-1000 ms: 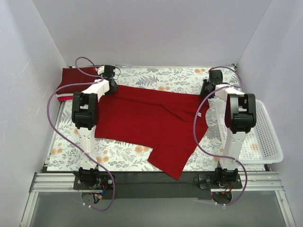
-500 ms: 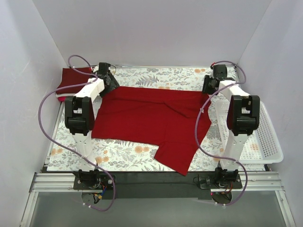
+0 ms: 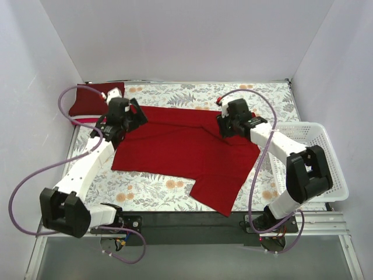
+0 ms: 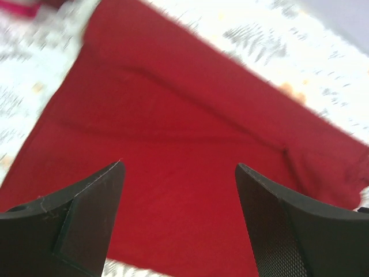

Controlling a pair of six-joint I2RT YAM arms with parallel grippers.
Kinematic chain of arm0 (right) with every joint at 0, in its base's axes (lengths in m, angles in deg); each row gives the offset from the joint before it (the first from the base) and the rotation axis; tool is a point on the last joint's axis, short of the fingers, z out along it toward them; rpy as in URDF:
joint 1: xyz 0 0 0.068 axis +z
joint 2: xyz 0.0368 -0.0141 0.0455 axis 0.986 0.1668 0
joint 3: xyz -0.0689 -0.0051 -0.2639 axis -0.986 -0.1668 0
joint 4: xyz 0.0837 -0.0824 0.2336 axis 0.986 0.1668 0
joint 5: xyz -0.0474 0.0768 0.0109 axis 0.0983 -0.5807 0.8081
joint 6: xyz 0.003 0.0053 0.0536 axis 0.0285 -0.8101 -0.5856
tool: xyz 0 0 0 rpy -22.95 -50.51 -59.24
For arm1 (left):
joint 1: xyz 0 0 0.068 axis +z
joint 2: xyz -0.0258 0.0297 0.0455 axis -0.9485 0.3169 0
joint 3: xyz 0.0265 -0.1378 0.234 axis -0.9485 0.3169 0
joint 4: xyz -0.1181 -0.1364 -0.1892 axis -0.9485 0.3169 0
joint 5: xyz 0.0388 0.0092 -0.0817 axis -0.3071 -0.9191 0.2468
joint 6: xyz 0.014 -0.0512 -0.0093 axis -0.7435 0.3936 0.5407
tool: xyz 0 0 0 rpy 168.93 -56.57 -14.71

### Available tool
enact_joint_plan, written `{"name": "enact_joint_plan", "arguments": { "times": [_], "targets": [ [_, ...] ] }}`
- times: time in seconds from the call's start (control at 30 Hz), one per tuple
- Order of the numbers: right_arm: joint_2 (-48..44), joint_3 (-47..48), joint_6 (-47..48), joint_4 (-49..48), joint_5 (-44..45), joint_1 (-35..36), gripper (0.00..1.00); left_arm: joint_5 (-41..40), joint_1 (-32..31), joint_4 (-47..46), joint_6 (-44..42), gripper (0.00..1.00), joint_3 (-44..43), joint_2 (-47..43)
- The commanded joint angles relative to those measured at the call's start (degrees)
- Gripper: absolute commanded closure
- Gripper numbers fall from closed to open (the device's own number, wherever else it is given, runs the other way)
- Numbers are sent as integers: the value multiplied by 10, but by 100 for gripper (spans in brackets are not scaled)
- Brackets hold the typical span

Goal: Fold and stack the t-shirts
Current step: Fold the tshirt

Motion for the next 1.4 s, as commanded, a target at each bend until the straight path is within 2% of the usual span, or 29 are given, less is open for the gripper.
{"name": "enact_joint_plan", "arguments": {
  "times": [0.0, 0.03, 0.13, 0.2, 0.3, 0.53, 0.83, 1.03, 1.1, 1.17, 1.23, 1.3, 1.37],
  "targets": [
    [2, -51, 36, -20, 37, 37, 55, -29, 2, 2, -14, 23, 103, -65],
    [5, -57, 35, -25, 42, 43, 56, -32, 2, -3, -14, 23, 152, -106],
    [29, -64, 43, -43, 56, 58, 58, -37, 1, -24, -14, 24, 227, -169],
    [51, -60, 48, -48, 59, 64, 62, -41, 1, -33, -12, 24, 248, -186],
    [81, -48, 52, -52, 67, 65, 66, -45, 1, -36, -11, 24, 258, -196],
    [128, -21, 70, -63, 101, 65, 66, -37, 1, -40, -14, 25, 255, -177],
    [157, 26, 91, -64, 146, 64, 63, -37, 1, -40, -14, 25, 255, -171],
    [201, 60, 107, -64, 143, 54, 59, -30, 1, -40, -16, 25, 255, -163],
    [206, 63, 108, -64, 143, 51, 61, -30, 1, -40, -16, 25, 255, -162],
    [209, 65, 110, -64, 143, 49, 68, -29, 1, -40, -17, 25, 255, -161],
    [206, 65, 113, -63, 143, 47, 88, -30, 1, -41, -17, 25, 256, -161],
    [187, 59, 117, -61, 137, 47, 99, -30, 1, -40, -18, 25, 255, -160],
    [156, 57, 118, -51, 112, 46, 99, -31, 1, -41, -19, 25, 256, -158]
  ]
}}
